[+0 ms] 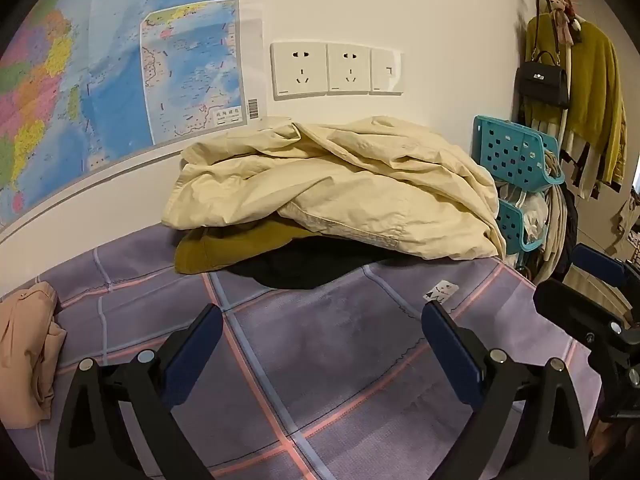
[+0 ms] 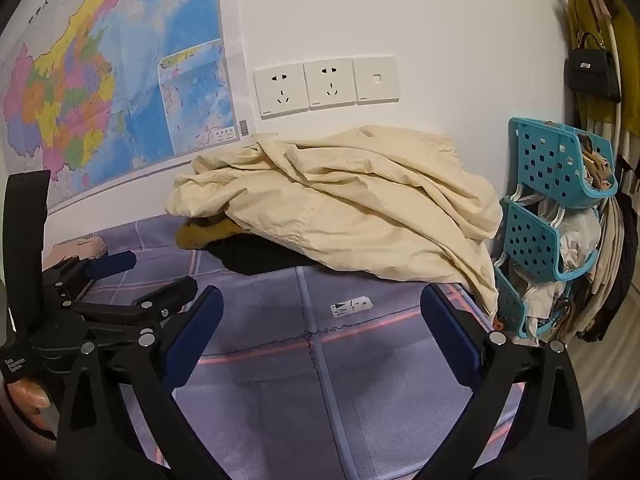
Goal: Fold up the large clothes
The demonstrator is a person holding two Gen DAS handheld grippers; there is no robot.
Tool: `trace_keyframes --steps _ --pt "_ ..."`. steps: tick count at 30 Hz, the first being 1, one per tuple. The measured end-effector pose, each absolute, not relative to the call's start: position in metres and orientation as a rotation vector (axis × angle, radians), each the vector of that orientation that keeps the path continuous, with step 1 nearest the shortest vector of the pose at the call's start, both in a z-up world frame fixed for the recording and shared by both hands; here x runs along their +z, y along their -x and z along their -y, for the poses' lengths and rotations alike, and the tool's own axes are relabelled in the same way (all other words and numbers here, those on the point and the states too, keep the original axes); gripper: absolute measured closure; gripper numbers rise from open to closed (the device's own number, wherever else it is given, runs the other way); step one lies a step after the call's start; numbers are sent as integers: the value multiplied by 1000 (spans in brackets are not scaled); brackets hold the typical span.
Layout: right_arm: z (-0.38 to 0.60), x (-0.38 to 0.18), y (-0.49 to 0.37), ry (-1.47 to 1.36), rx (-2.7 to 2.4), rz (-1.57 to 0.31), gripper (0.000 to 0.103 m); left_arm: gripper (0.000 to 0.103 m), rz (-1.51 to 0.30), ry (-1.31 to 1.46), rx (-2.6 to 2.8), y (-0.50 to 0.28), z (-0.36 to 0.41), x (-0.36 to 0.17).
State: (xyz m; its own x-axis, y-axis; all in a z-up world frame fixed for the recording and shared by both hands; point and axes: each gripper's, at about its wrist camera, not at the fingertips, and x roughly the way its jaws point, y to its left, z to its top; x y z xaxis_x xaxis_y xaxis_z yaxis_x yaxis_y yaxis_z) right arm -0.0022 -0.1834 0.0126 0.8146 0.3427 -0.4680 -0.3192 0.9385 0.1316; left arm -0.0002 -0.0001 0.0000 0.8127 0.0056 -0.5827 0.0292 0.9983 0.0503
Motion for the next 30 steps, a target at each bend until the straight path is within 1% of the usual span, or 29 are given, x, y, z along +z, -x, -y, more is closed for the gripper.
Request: trace_keyframes --steps 30 --pt "184 20 -2 -53 371 -497 6 7 -621 -20 15 -4 -8 4"
